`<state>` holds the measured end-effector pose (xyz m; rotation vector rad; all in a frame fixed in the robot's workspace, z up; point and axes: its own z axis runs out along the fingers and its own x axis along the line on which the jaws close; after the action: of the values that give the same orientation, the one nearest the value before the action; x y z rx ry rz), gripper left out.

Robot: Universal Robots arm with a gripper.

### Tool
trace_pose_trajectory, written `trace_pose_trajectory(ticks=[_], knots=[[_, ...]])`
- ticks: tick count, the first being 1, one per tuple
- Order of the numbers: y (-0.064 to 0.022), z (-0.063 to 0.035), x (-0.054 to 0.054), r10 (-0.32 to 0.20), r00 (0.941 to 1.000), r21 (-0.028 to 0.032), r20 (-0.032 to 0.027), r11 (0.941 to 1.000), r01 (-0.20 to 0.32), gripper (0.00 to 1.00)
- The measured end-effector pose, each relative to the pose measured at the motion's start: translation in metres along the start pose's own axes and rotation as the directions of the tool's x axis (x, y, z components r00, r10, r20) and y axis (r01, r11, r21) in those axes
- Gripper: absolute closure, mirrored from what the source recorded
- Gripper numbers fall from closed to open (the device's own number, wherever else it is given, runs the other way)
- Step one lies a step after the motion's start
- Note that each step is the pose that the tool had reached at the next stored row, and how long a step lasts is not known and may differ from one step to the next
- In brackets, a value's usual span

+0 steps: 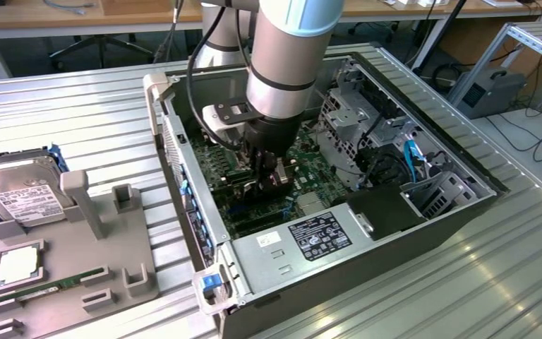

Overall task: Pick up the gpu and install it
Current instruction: 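Insert the gpu into the slot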

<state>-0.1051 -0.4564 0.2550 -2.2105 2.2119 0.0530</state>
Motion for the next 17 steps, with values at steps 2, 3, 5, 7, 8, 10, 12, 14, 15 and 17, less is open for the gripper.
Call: trace_pose_trajectory(ticks=[2,3,5,7,8,10,12,14,15,17], knots=[[0.0000,0.0002,0.0000,0.000,1.0000,-0.0001,-0.0002,1.0000,0.000,0.73],[0.0000,0.0003,0.0000,0.000,1.0000,0.0000,0.0000,1.0000,0.000,0.73],[0.0000,0.0003,0.0000,0.000,1.0000,-0.0003,0.0002,1.0000,0.000,0.73],[0.0000,0.0003,0.0000,0.000,1.0000,0.0001,0.0000,1.0000,0.000,0.73],[0.0000,0.0004,0.0000,-0.001,1.0000,0.0001,0.0000,1.0000,0.001,0.73],[0.0000,0.0003,0.0000,-0.006,1.0000,0.0001,-0.0002,1.0000,0.006,0.73],[0.0000,0.0004,0.0000,-0.010,0.9999,0.0000,-0.0002,0.9999,0.010,0.73],[0.0000,0.0004,0.0000,-0.012,0.9999,-0.0001,-0.0003,0.9999,0.012,0.73],[0.0000,0.0004,0.0000,-0.014,0.9999,-0.0001,-0.0003,0.9999,0.014,0.73],[0.0000,0.0004,0.0000,-0.015,0.9999,-0.0001,-0.0003,0.9999,0.015,0.73]])
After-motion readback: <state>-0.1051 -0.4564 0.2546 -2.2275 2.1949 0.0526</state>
